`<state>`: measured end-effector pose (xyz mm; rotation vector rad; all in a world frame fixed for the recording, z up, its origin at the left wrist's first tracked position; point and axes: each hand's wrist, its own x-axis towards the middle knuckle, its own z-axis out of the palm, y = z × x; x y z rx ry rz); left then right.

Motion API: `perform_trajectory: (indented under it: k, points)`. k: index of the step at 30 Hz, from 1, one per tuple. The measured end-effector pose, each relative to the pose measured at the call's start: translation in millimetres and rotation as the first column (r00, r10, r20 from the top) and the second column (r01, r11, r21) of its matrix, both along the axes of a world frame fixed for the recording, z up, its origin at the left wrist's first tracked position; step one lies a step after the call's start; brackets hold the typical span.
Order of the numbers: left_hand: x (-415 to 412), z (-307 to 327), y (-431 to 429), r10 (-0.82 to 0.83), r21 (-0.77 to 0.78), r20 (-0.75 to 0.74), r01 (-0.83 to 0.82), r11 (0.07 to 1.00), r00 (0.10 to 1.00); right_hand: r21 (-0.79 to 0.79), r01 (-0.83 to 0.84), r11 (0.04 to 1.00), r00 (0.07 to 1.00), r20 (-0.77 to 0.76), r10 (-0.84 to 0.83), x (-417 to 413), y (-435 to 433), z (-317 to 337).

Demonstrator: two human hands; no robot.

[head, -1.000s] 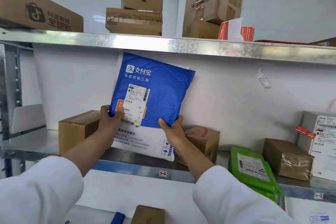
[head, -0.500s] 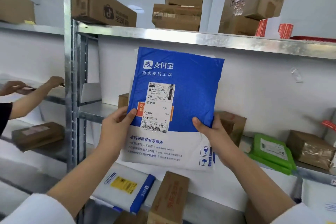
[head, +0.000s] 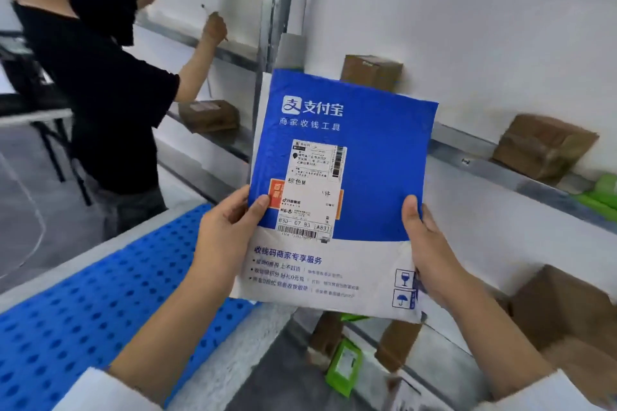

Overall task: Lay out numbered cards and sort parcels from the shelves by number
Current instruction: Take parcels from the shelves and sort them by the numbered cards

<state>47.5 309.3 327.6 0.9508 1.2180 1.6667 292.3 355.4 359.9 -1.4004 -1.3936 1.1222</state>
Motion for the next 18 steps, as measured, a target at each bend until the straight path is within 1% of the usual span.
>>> perform_trajectory:
  k: [2,4,7,9,12,16,18]
  points:
    - [-17.7,-24.2,-36.0,0.116,-0.081,0.041,-0.113,0.99,0.992,-0.065,-0.078,0.995,0.995,0.052,0.081,-22.3,-19.1,-28.5]
    - [-28.8,-48.2,-72.7,0.213,-0.157,0.092,-0.197,0.968,0.973,-0.149,-0.181,0.972,0.98,0.054,0.19,-37.2,-33.7,-55.5]
    - [-43.0,-74.6,-125.6,0.325,-0.268,0.116,-0.286,0.92,0.939,-0.259,-0.409,0.875,0.9,0.046,0.434,-56.5,-61.1,-79.1]
    - [-51.8,-82.5,-154.2,0.38,-0.305,0.095,-0.337,0.891,0.92,-0.299,-0.515,0.803,0.843,-0.004,0.539,-65.2,-74.1,-83.6]
    - [-56.1,-86.6,-195.8,0.469,-0.333,0.076,-0.421,0.844,0.88,-0.32,-0.623,0.714,0.77,-0.09,0.632,-78.5,-89.5,-88.8]
    - [-54.8,-96.0,-243.6,0.593,-0.378,0.121,-0.515,0.769,0.796,-0.276,-0.691,0.669,0.708,-0.067,0.703,-106.3,-105.5,-95.7]
    - [-54.1,-102.6,-265.5,0.654,-0.398,0.127,-0.566,0.723,0.746,-0.283,-0.714,0.641,0.681,-0.066,0.729,-120.5,-115.6,-98.9]
